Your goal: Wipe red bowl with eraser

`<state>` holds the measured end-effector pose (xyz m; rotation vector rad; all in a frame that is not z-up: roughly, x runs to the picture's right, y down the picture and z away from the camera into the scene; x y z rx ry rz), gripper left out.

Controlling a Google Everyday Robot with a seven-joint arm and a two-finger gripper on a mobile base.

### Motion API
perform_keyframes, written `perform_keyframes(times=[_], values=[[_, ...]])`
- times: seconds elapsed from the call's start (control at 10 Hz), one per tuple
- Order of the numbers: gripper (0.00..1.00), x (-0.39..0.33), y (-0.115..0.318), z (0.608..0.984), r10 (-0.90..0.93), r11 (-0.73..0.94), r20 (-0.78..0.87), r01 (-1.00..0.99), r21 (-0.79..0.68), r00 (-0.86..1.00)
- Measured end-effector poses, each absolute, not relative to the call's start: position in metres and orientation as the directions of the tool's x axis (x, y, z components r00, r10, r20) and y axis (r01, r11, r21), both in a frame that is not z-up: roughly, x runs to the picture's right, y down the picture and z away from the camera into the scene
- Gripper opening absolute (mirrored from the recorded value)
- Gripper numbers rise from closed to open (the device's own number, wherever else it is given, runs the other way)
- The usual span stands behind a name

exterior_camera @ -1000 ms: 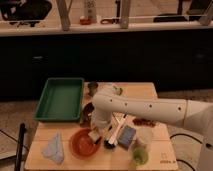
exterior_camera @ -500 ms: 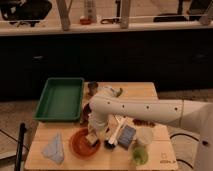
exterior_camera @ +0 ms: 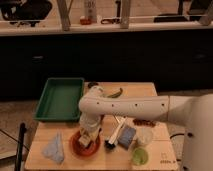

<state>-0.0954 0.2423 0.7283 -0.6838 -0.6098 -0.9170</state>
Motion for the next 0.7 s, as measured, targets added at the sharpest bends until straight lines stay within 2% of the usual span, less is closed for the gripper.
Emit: perform_keyframes(times=[0.7], values=[[0.0,-0.14,0.279,0.693,-0.569,0.264,0.794,0.962,-0.067,0.212]])
